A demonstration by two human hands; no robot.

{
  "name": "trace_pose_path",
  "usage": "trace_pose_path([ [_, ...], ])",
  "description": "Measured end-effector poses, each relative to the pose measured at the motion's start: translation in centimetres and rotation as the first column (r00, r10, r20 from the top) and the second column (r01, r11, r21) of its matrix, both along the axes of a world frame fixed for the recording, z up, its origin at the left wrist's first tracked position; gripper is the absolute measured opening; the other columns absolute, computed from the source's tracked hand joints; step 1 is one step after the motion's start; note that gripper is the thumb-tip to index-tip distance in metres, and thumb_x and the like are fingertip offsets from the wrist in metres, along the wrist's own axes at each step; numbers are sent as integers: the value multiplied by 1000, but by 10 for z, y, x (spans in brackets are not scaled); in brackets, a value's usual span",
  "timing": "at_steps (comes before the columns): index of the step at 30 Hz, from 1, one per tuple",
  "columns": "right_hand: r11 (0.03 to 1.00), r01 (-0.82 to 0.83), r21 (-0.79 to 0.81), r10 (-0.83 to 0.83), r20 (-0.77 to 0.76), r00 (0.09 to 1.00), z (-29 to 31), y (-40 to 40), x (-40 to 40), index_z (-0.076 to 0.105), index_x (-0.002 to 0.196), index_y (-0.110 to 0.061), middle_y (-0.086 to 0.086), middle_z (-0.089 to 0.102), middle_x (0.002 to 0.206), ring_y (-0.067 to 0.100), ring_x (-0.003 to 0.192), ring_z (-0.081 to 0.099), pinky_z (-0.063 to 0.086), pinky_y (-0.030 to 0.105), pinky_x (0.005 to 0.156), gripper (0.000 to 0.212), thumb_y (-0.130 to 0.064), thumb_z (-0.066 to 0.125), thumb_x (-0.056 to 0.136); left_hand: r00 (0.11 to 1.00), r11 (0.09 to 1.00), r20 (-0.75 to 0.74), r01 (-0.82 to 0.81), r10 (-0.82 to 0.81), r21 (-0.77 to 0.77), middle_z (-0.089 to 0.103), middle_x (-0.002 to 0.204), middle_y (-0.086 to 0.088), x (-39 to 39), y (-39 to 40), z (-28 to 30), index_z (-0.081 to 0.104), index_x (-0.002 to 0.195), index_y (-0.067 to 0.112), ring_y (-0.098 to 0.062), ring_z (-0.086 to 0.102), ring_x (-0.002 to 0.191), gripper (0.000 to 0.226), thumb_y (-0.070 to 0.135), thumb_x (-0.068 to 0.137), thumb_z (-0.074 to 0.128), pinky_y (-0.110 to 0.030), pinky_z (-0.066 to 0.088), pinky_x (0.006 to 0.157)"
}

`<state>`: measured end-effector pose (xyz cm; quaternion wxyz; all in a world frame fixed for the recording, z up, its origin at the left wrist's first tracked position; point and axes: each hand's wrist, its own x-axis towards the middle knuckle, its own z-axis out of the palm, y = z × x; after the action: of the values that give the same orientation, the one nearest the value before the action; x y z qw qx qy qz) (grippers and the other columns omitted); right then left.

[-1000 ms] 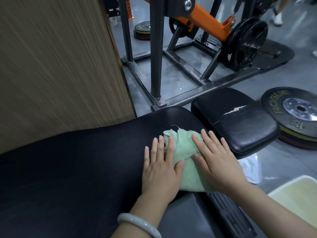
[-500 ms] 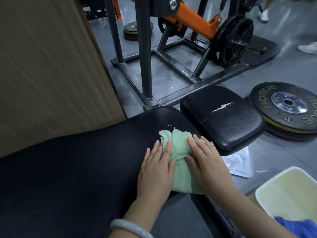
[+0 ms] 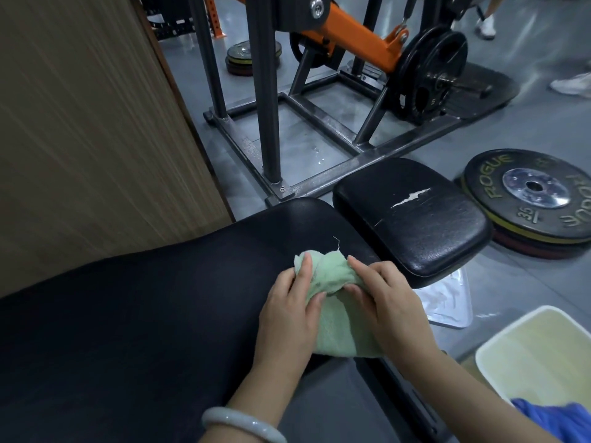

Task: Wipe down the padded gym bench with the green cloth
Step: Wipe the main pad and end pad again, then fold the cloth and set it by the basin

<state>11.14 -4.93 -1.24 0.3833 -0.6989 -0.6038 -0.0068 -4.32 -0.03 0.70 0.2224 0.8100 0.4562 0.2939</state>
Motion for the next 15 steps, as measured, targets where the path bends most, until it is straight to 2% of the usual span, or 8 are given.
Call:
trace_pose_path([
  [2, 1000, 3, 12, -3, -26, 1000, 5, -1, 0, 64, 121, -11, 2, 55, 88, 11, 75, 52, 43, 22, 57, 45, -39, 47, 90, 1000, 1000, 14, 1, -1, -6, 53, 111, 6, 0, 1, 2, 44, 143, 22, -1, 47, 90, 55, 33, 90, 57, -15, 37, 71],
  [4, 1000, 4, 17, -3, -55, 998, 8, -1, 1, 64, 121, -12, 0, 53, 90, 8, 78, 50, 46, 24, 56, 45, -39, 47, 90, 1000, 1000, 28, -9, 9, 4, 48, 109, 12, 1, 2, 6, 46, 141, 24, 7, 40, 90, 57, 45, 88, 47, -6, 32, 69],
  [6, 1000, -1, 9, 2, -102, 995, 12, -4, 2, 65, 120, -14, -3, 52, 91, 6, 80, 50, 46, 19, 61, 45, -41, 47, 89, 997, 999, 65, -27, 29, -28, 50, 108, 13, 4, 2, 11, 50, 138, 26, 10, 39, 92, 60, 52, 86, 37, 0, 33, 72],
  [8, 1000, -11, 6, 12, -171, 985, 18, -8, 6, 66, 118, -15, -8, 50, 91, -1, 84, 50, 41, 8, 71, 45, -44, 47, 89, 993, 999, 114, -31, 35, -39, 55, 107, 12, 8, 1, 17, 57, 131, 26, 12, 40, 93, 56, 52, 85, 37, 5, 28, 78],
  [10, 1000, -7, 8, 9, -223, 975, 25, -16, 12, 65, 119, -19, -16, 48, 93, -8, 92, 49, 35, 1, 78, 45, -47, 47, 88, 988, 999, 151, -24, 30, -39, 55, 103, 19, 13, -2, 23, 61, 126, 27, 17, 42, 93, 52, 54, 86, 41, 6, 28, 79],
  [12, 1000, 16, 10, -13, -261, 965, 32, -24, 18, 62, 122, -24, -17, 49, 97, -10, 97, 49, 34, 1, 81, 47, -50, 45, 88, 981, 997, 190, -21, 34, -69, 54, 99, 23, 22, -6, 29, 63, 122, 30, 24, 42, 95, 50, 56, 85, 43, 4, 28, 79],
  [15, 999, 51, 12, -45, -297, 954, 42, -36, 26, 50, 129, -34, -14, 49, 97, -11, 98, 48, 32, 0, 83, 42, -46, 49, 89, 964, 998, 264, -4, 22, -68, 60, 101, 19, 38, -15, 33, 66, 120, 26, 25, 39, 102, 52, 54, 85, 42, 5, 26, 83],
])
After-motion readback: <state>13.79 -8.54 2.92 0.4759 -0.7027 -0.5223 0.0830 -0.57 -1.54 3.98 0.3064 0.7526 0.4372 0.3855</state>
